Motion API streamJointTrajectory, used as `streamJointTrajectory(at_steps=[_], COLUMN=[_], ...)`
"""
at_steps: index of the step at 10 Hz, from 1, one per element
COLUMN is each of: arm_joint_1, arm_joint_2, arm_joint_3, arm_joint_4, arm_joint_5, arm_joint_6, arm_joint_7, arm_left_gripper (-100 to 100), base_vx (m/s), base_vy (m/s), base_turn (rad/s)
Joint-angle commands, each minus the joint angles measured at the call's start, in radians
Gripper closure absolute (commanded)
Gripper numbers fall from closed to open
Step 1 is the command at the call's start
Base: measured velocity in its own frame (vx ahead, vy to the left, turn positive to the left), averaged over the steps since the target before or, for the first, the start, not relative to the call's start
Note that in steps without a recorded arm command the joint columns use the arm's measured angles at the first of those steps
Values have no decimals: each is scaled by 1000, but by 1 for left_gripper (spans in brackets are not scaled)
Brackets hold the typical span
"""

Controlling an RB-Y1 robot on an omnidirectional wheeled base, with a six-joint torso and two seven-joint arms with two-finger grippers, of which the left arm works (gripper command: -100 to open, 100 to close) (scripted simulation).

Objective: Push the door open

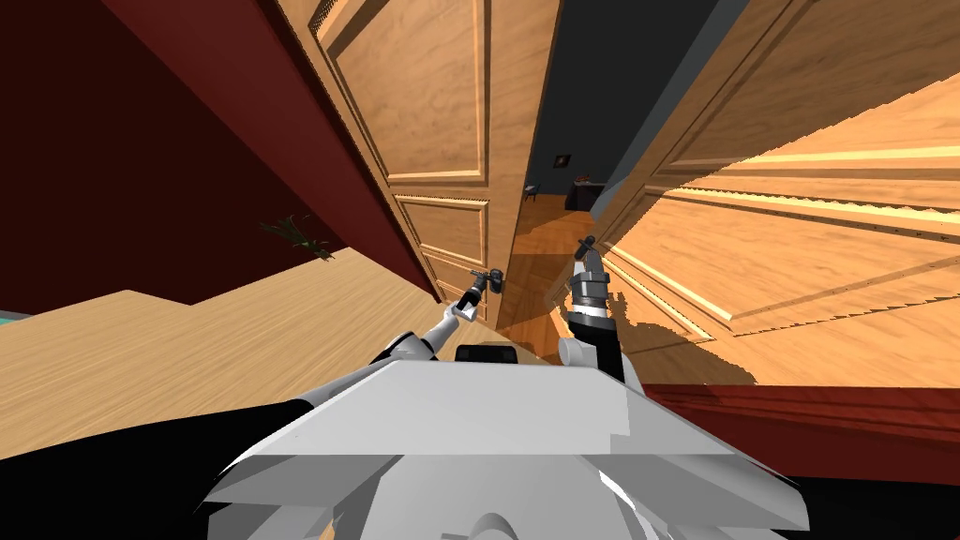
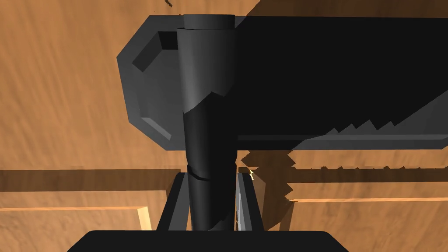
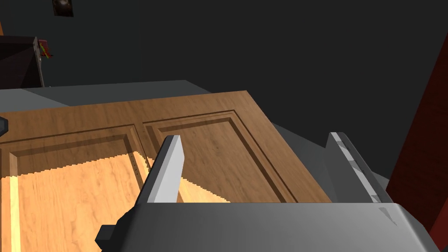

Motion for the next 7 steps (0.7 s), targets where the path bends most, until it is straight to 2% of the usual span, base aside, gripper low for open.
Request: streamJointTrajectory(at_steps=[1, 4, 6, 7], arm_joint_1=[-16, -19, -21, -21], arm_joint_2=[11, 23, 35, 35], arm_joint_3=[25, 54, 88, 88], arm_joint_4=[13, 20, 29, 29], arm_joint_5=[2, 5, 8, 8], arm_joint_6=[-14, -16, -18, -18], arm_joint_7=[-5, -12, -19, -19], arm_left_gripper=[100, 100, 100, 100], base_vx=[134, 152, 147, 101], base_vy=[-153, -162, -171, -145], base_turn=[59, 55, 61, 54])
